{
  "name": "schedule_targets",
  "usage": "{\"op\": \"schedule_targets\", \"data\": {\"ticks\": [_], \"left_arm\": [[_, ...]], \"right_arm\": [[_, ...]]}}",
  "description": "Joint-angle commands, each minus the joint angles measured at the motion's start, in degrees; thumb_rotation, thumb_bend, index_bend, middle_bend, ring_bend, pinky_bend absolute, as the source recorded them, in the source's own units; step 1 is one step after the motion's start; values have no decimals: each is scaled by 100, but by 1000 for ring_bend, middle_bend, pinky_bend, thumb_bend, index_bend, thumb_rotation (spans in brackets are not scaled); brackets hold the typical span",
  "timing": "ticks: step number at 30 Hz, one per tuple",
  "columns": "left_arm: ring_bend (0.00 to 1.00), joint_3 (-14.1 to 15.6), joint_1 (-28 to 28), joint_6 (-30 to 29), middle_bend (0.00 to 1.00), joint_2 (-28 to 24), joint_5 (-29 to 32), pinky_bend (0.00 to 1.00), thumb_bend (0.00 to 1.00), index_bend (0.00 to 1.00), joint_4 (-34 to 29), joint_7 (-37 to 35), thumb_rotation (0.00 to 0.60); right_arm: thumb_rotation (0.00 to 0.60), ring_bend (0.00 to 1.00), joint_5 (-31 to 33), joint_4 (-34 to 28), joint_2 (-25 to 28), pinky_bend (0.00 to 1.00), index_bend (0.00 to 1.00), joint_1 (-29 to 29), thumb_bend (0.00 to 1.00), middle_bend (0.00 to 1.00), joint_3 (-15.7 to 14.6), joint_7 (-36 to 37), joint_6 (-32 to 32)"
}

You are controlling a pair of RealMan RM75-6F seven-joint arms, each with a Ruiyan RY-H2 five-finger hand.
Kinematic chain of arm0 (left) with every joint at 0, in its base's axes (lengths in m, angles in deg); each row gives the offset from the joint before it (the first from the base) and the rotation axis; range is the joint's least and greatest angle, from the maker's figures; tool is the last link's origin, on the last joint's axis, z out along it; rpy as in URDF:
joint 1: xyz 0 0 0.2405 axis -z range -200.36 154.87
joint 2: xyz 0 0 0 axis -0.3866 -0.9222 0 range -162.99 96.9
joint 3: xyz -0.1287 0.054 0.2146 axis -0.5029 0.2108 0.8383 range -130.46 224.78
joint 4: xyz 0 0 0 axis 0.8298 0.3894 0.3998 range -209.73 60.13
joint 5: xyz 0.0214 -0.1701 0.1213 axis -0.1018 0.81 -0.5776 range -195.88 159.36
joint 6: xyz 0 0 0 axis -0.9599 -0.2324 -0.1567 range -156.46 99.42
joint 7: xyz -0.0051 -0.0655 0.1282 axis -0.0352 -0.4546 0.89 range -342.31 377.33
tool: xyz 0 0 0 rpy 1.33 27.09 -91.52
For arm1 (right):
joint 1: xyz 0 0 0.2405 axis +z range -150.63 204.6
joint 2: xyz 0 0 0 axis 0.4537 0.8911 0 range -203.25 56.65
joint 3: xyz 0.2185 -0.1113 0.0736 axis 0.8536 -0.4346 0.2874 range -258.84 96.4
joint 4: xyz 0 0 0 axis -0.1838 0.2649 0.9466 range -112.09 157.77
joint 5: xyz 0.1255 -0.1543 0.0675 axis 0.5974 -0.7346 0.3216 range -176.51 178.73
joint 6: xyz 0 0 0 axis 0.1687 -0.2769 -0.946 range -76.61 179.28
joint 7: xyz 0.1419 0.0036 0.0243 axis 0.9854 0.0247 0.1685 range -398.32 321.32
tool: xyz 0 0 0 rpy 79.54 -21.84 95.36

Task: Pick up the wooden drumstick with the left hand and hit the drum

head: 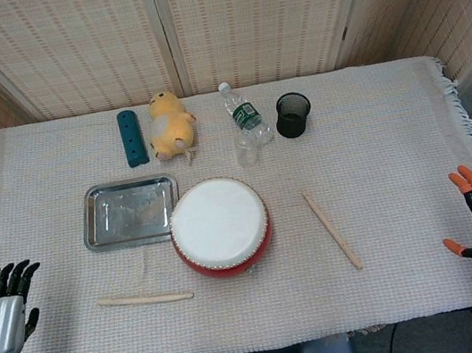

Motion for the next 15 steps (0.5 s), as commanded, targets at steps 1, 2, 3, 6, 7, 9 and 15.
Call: {"op": "schedule_targets", "data": {"ticks": [1,2,3,6,7,9,15], "left_arm": [[182,42,53,68,220,0,-92,192,319,248,-26,-74,600],[192,50,80,103,231,-1,-122,207,324,256,-28,-101,600],[212,55,121,150,250,11,-159,234,332,275,-13,-134,600],[249,71,239,319,284,101,-215,251,352,323,58,-250,600],[252,78,274,378,289,148,-220,251,360,332,85,-295,600],[258,109,358,541,298,281,-224,249,375,356,146,-371,600],[256,214,600,1008,293,618,-232,224,392,403,182,-325,600]], "right_arm": [[600,0,-43,15,12,0,0,-36,62,0,-9,26,-66],[600,0,-58,18,15,0,0,-42,62,0,-11,32,-82],[600,0,-77,19,21,0,0,-47,61,0,-14,41,-100],[600,0,-122,31,28,0,0,-63,61,0,-24,70,-143],[600,0,-135,36,29,0,0,-69,61,0,-28,82,-155],[600,0,-150,55,23,0,0,-81,62,0,-38,114,-171],[600,0,-187,100,26,0,0,-116,61,0,-64,189,-212]]}}
